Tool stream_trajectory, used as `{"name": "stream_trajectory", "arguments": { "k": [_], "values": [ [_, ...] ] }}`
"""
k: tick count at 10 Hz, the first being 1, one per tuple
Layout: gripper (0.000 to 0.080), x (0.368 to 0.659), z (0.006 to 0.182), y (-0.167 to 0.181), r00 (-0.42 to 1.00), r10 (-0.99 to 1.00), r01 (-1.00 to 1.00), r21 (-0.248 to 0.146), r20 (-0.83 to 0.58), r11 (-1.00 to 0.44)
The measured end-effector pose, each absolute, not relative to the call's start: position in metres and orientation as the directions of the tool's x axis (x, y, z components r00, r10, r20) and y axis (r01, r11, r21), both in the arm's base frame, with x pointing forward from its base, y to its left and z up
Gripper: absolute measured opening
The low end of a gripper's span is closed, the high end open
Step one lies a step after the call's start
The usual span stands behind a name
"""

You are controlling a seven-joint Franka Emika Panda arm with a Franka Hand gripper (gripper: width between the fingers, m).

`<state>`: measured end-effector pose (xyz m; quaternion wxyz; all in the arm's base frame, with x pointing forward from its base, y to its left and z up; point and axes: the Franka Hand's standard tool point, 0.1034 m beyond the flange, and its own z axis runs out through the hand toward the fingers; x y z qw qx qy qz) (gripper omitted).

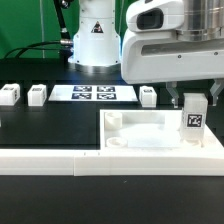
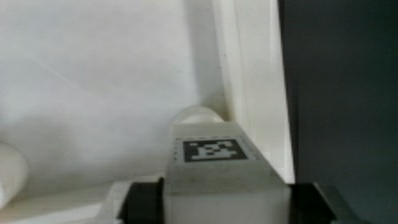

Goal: Assemble square table

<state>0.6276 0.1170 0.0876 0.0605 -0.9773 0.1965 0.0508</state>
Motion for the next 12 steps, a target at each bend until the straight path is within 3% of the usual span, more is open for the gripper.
{"name": "stream_trajectory", "arguments": {
  "k": [3,8,9,10,12],
  "values": [
    [0.0297,0.625,0.086,0.119,0.582,-0.791,-0.812,-0.075,-0.190,-0.579],
    [0.0297,0.625,0.085,0.123,0.297,-0.929,-0.953,-0.018,-0.219,-0.301],
    [0.0297,0.628,0.085,0.118,0.160,-0.960,-0.987,-0.005,-0.232,-0.163],
    [0.0297,0.627,0.084,0.119,-0.081,-0.967,-0.997,0.035,-0.242,0.075],
    [0.0297,0.627,0.084,0.128,-0.322,-0.912,-0.947,0.062,-0.254,0.317]
  ]
}}
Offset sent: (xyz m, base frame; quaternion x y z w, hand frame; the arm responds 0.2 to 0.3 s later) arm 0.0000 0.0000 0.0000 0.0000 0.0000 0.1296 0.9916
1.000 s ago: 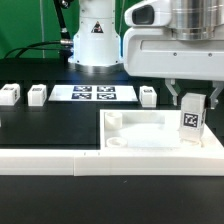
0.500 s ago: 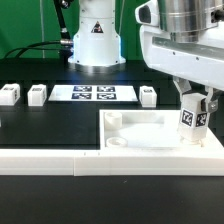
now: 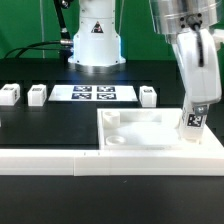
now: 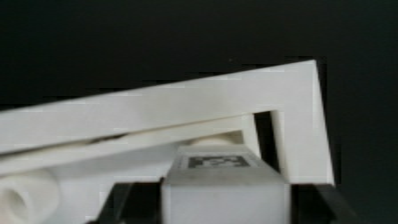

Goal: Assemble square table

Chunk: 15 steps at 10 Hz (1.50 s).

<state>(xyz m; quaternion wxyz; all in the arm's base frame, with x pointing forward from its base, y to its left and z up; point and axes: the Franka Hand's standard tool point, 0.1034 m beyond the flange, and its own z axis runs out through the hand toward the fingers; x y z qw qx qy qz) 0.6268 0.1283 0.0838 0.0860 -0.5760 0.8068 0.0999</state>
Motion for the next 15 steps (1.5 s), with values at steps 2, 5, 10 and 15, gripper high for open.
{"name": "stream_trajectory", "arguments": {
  "k": [2,5,10,15],
  "values": [
    [0.0393,0.626,0.083,0.130,-0.231,-0.938,-0.973,0.039,-0.257,0.229],
    [0.0633,0.623,0.087,0.133,0.276,-0.937,-0.961,-0.034,-0.213,-0.276],
    [0.0649,0.622,0.085,0.132,0.620,-0.762,-0.784,-0.112,-0.185,-0.610],
    [0.0649,0.615,0.072,0.114,0.904,-0.414,-0.427,-0.173,-0.107,-0.888]
  ]
}}
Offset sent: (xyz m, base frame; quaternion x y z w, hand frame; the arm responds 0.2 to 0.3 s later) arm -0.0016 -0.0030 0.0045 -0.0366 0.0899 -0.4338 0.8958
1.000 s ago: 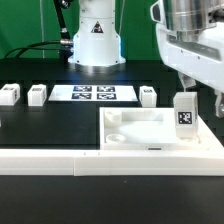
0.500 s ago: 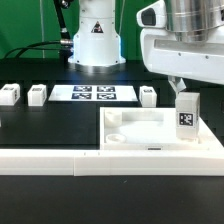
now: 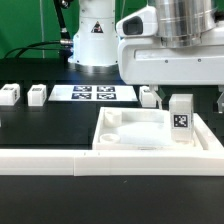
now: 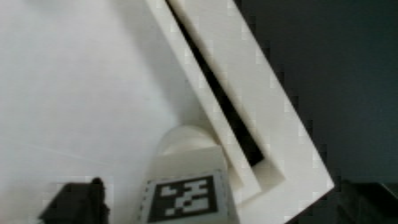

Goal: Assemble square table

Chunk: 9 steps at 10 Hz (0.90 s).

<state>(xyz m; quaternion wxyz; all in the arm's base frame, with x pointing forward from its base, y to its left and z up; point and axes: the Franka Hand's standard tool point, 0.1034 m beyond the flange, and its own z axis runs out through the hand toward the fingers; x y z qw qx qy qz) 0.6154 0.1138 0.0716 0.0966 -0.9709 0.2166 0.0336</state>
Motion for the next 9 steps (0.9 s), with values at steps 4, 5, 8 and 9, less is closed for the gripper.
{"name": "stream_trajectory", "arguments": {
  "k": [4,5,8,9],
  "values": [
    [0.0626,0.6187,0.0705,0.1140,0.898,-0.426,-0.439,-0.175,-0.107,-0.881],
    [0.0456,0.6186,0.0704,0.1145,0.870,-0.478,-0.492,-0.168,-0.118,-0.854],
    [0.0288,0.6178,0.0699,0.1165,0.746,-0.647,-0.665,-0.143,-0.156,-0.733],
    [0.0288,0.6177,0.0698,0.1177,0.694,-0.700,-0.720,-0.134,-0.169,-0.681]
  ]
}}
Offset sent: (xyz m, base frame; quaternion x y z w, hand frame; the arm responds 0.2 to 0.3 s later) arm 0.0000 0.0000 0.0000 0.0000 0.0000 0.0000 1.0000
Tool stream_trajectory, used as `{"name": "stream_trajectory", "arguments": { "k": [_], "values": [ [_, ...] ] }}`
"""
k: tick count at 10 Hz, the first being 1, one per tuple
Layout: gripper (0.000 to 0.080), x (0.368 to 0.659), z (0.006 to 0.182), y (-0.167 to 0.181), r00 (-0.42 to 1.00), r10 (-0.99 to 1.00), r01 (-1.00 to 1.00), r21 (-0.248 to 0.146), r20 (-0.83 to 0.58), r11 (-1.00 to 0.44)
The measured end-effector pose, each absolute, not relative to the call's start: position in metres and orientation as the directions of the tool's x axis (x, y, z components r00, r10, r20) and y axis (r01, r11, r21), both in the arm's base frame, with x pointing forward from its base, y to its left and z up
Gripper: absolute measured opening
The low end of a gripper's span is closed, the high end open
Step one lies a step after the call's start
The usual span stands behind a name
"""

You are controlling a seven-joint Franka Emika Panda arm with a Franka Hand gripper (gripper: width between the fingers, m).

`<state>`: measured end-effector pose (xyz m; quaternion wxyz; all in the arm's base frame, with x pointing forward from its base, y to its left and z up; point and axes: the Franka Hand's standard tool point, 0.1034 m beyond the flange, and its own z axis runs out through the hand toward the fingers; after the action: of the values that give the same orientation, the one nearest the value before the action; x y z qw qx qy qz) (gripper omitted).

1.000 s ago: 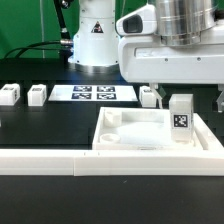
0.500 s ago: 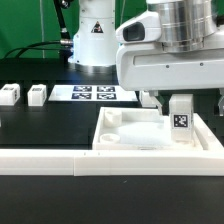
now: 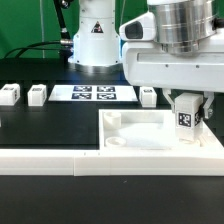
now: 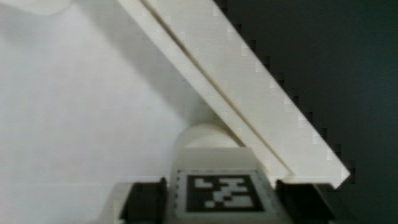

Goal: Assemble square table

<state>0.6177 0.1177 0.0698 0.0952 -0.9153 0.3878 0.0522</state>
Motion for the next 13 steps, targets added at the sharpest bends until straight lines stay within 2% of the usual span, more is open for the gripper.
{"name": "stream_trajectory", "arguments": {
  "k": [3,4,6,7,8,10,11,12,13],
  "values": [
    [0.0288,0.617,0.069,0.119,0.532,-0.824,-0.846,-0.100,-0.197,-0.523],
    [0.0290,0.620,0.068,0.121,0.348,-0.912,-0.937,-0.075,-0.217,-0.340],
    [0.0290,0.621,0.066,0.127,0.044,-0.970,-0.999,-0.028,-0.239,-0.039],
    [0.0290,0.624,0.065,0.129,-0.126,-0.956,-0.989,-0.039,-0.263,0.141],
    [0.0290,0.625,0.065,0.128,-0.184,-0.942,-0.979,-0.037,-0.282,0.202],
    [0.0296,0.624,0.065,0.129,-0.190,-0.941,-0.978,-0.034,-0.281,0.208],
    [0.0474,0.624,0.065,0.129,-0.160,-0.947,-0.983,-0.042,-0.279,0.179],
    [0.0588,0.625,0.066,0.129,-0.026,-0.962,-0.995,-0.081,-0.271,0.050],
    [0.0588,0.622,0.068,0.131,0.176,-0.954,-0.983,-0.099,-0.243,-0.156]
  ]
}}
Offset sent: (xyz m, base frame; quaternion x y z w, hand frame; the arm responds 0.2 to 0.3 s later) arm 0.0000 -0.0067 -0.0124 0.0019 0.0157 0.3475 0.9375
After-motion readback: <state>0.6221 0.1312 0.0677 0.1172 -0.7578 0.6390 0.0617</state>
